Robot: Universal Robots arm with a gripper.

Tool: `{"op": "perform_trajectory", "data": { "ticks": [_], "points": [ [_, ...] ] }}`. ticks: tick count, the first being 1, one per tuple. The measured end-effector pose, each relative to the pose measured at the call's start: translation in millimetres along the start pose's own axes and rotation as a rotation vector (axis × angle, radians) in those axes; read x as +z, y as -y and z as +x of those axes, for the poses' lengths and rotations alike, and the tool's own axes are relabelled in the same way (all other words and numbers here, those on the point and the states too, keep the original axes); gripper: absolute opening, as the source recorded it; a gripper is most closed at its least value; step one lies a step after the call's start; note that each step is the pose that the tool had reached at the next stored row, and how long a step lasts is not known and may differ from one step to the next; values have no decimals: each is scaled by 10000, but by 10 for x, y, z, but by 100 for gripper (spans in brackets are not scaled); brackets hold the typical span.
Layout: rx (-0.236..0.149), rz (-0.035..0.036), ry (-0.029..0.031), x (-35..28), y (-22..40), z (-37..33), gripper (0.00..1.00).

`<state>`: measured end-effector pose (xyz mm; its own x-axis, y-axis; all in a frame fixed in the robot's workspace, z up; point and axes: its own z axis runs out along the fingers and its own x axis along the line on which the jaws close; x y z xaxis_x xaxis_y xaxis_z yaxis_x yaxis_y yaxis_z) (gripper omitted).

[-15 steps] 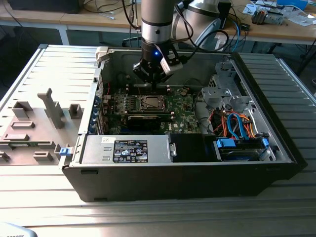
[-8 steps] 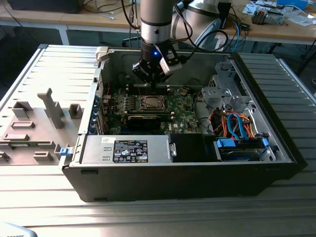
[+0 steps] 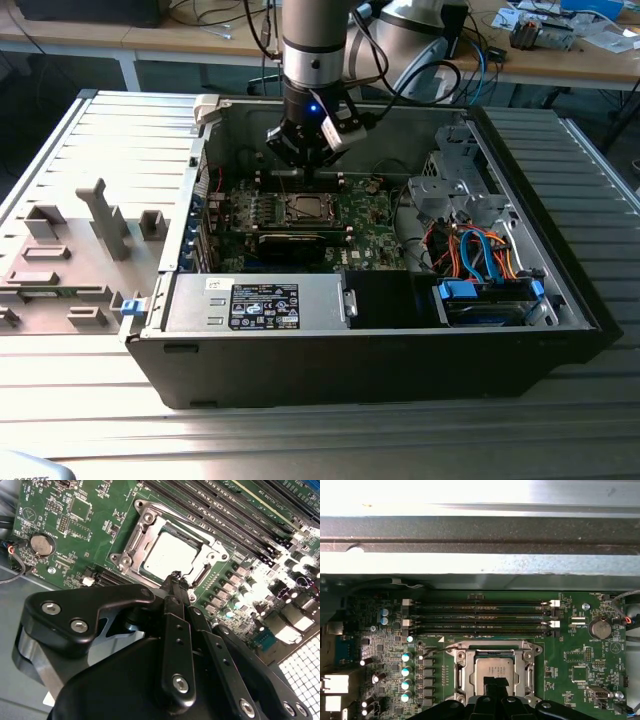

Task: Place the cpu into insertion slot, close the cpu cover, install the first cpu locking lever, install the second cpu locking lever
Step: 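Install the first cpu locking lever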

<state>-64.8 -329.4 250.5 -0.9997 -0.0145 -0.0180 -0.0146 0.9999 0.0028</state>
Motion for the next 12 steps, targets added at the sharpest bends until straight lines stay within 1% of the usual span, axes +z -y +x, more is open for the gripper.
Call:
{"op": "perform_trajectory", "data": {
  "ticks": [12],
  "points": [
    [0,0,1,-1,0,26,11]
  ]
}}
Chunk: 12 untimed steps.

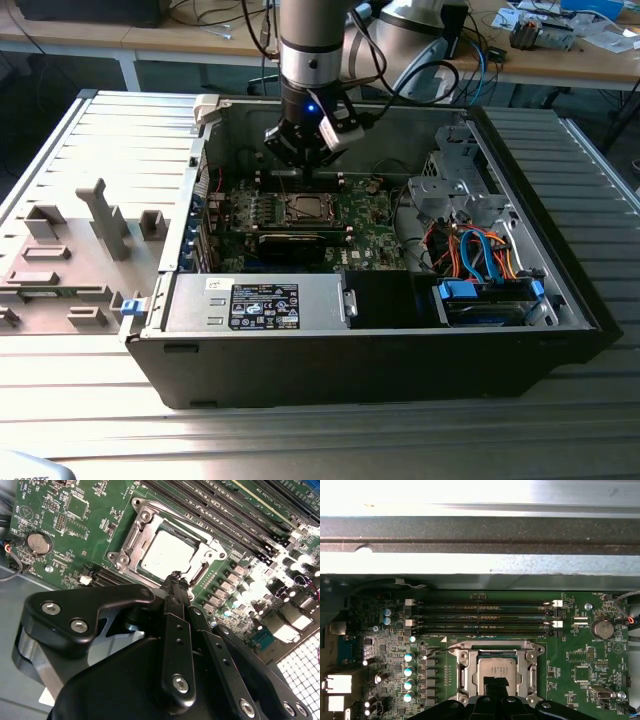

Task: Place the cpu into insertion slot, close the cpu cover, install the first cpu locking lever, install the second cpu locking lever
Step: 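Install the first cpu locking lever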

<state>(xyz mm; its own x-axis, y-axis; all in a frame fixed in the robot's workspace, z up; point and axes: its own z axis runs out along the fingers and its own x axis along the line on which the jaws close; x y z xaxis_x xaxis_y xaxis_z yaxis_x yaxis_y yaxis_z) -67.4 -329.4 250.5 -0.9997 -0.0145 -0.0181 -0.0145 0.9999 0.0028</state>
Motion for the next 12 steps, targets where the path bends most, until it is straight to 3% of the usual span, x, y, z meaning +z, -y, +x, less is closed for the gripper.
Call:
{"op": "perform_trajectory", "data": {
  "ticks": [12],
  "points": [
    [0,0,1,-1,-2,42,11]
  ]
}}
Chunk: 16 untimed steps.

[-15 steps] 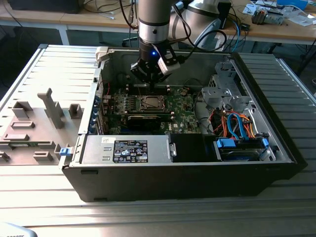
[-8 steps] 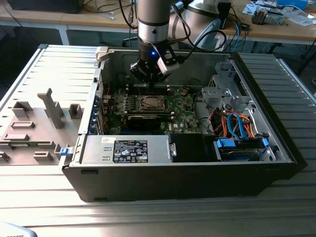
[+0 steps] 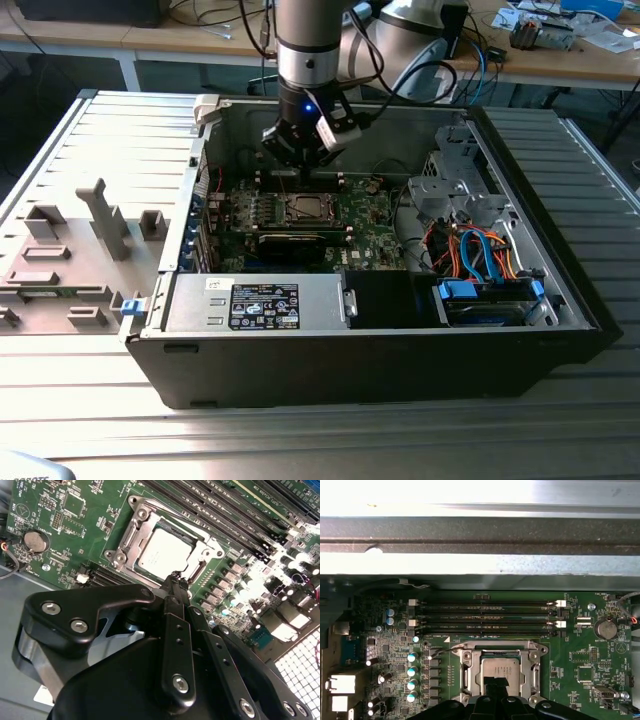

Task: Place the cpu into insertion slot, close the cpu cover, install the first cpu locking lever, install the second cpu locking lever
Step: 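Install the first cpu locking lever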

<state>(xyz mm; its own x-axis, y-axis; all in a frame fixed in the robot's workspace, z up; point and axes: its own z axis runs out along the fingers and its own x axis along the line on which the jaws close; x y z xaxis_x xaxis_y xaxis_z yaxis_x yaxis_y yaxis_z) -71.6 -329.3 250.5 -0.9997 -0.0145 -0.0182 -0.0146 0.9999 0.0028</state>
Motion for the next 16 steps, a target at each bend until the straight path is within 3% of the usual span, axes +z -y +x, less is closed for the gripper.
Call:
{"op": "perform_trajectory", "data": {
  "ticks": [16],
  "points": [
    [0,0,0,-2,-2,104,11]
  ]
}}
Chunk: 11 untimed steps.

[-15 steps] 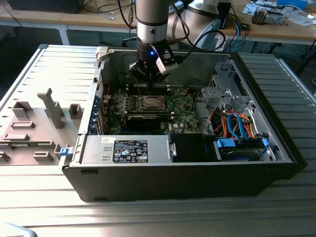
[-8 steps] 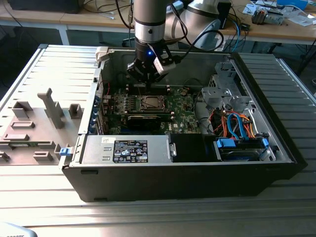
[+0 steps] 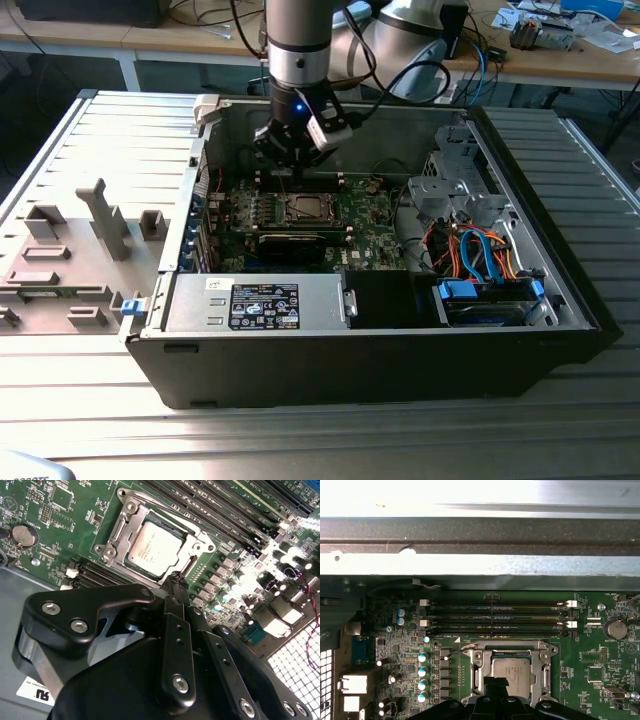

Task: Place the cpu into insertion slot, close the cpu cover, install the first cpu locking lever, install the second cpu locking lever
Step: 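Install the first cpu locking lever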

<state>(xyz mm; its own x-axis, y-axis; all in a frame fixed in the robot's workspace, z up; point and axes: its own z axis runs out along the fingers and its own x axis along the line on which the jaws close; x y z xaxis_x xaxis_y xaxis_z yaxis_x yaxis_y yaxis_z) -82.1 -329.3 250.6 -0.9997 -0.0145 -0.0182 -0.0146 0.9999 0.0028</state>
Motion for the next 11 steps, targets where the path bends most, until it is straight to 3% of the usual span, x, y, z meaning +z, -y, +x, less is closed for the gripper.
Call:
{"op": "perform_trajectory", "data": {
  "ticks": [11],
  "points": [
    [0,0,0,0,-1,33,11]
  ]
}}
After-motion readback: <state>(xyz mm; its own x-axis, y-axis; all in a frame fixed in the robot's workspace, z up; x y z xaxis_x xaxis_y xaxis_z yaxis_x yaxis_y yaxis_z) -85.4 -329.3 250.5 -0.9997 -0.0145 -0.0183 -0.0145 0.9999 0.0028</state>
